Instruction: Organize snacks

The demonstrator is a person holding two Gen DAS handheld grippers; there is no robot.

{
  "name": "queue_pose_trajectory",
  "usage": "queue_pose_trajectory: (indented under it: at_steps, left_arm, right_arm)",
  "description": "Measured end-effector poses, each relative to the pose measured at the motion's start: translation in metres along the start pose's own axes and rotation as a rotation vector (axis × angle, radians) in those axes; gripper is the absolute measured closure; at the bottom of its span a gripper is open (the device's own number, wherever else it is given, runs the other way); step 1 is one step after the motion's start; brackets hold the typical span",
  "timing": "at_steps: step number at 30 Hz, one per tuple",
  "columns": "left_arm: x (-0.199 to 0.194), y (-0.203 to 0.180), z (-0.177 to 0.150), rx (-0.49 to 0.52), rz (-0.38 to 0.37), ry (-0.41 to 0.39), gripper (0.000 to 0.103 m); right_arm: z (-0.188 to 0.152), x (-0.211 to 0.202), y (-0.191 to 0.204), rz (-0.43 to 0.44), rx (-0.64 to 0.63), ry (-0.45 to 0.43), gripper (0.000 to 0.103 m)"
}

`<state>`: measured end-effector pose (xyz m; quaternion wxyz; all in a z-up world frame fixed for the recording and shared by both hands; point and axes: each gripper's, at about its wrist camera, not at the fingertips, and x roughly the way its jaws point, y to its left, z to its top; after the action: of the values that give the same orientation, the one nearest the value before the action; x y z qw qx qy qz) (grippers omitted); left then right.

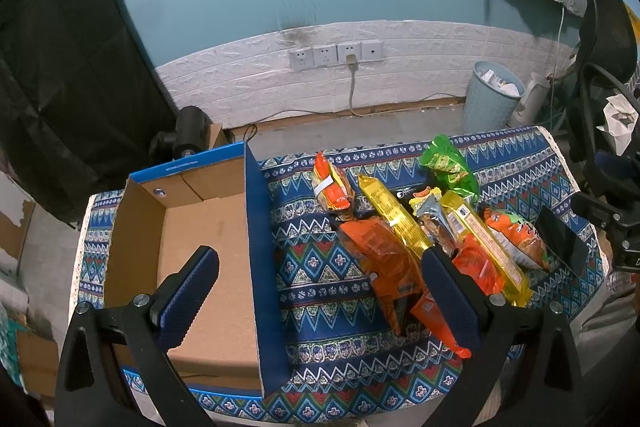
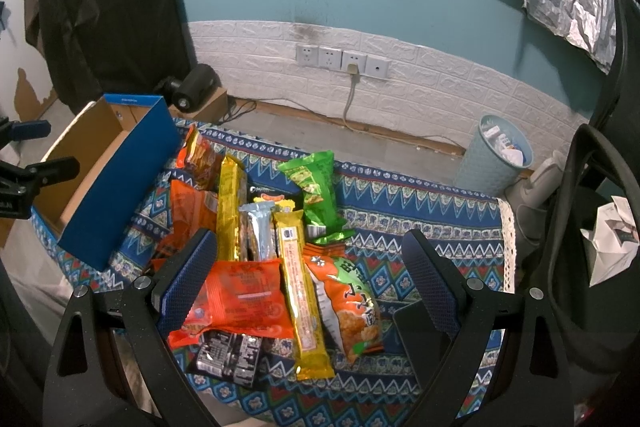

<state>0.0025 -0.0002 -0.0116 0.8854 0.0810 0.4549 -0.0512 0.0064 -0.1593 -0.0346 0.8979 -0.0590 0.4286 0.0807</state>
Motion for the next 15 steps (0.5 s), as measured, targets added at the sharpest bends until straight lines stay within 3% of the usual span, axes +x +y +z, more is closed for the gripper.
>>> queue_pose_trajectory:
  at_steps: [15]
  left_arm:
    - [0.0058, -0.0002, -0.0011, -0.009, -0.01, 0.022, 0.001]
  right_arm:
    - [-0.0034, 0.0032, -0.0015, 0.001, -0.002, 0.008, 0.011]
